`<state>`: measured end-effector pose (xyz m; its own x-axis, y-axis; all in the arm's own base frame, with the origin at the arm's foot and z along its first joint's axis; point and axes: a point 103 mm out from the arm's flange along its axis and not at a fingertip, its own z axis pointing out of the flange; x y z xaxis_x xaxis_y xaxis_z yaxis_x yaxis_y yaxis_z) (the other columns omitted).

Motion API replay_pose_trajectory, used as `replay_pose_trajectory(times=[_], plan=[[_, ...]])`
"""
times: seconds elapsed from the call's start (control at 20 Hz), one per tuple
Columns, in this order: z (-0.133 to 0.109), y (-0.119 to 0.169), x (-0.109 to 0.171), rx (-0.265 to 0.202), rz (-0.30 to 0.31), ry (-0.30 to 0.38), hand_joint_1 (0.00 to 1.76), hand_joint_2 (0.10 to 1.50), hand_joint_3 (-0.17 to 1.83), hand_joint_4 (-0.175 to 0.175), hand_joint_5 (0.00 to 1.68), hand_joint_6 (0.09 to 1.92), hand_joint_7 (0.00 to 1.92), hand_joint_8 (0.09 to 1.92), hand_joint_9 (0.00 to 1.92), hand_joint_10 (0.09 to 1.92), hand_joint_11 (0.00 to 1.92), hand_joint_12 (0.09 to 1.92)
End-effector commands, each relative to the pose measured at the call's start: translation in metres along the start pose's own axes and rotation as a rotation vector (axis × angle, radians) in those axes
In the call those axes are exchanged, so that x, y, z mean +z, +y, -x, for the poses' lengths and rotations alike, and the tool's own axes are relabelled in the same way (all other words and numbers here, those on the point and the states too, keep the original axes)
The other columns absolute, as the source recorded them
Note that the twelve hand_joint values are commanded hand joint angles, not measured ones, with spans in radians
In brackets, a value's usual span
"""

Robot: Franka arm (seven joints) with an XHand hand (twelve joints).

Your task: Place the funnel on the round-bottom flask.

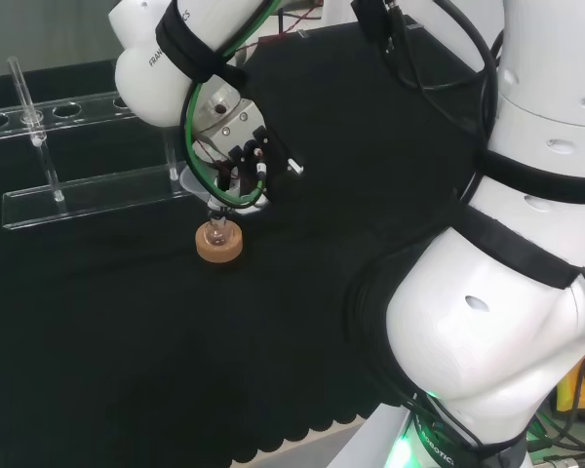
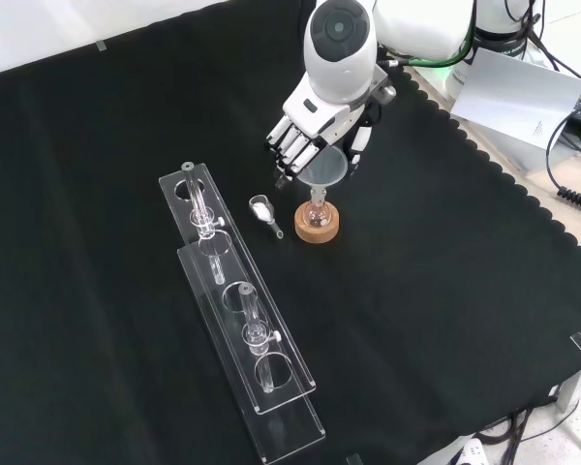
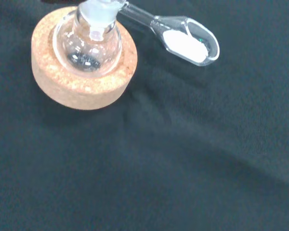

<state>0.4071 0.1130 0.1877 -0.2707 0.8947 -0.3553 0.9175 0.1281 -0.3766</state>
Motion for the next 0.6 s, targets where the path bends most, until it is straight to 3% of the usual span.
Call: replay_pose_trajectory(times=[0.05, 0.6], plan=[[0.0049, -0.0020, 0.0033, -0.014, -0.010, 0.031, 0.69, 0.97, -0.17, -0.085, 0.15, 0.09, 0.16, 0.77, 0.51, 0.69, 0.25, 1.37], [0.0055, -0.0078, 0.0010, -0.029, 0.002, 0.053, 0.64, 0.93, -0.17, -0.077, 0.05, 0.09, 0.00, 0.67, 0.33, 0.71, 0.18, 1.39]])
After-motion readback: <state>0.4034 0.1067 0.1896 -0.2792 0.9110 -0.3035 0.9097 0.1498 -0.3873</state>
